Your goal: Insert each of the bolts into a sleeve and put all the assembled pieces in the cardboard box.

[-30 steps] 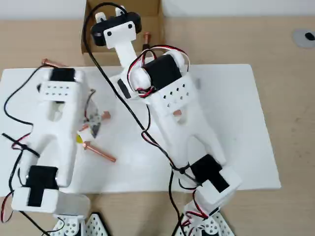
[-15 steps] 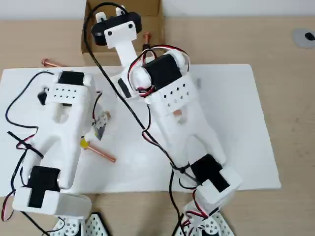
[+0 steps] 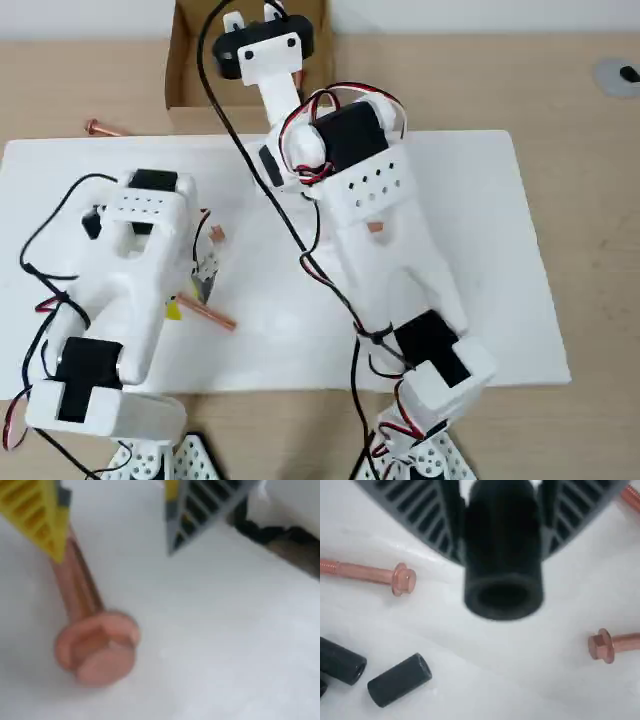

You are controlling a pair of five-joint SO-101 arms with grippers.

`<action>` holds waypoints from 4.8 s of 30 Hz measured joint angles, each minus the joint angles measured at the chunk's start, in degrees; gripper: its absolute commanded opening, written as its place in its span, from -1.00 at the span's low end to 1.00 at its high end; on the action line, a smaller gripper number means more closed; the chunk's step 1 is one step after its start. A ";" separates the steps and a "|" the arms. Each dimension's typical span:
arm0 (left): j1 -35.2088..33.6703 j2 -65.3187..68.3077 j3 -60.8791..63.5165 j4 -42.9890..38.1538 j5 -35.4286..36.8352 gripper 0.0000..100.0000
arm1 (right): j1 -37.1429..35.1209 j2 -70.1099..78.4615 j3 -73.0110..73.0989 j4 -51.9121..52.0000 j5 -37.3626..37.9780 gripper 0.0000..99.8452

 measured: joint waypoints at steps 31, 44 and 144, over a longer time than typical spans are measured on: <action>-1.32 -1.93 8.88 -16.70 -4.92 -0.99 | 0.00 0.00 3.34 0.00 0.00 -0.98; 8.00 -1.76 -31.74 11.52 -23.82 -0.99 | -0.53 0.00 3.34 0.00 0.00 -0.98; 18.02 -70.86 -22.95 -5.98 -34.20 -0.99 | -26.20 -75.16 96.88 -69.54 -0.53 -0.98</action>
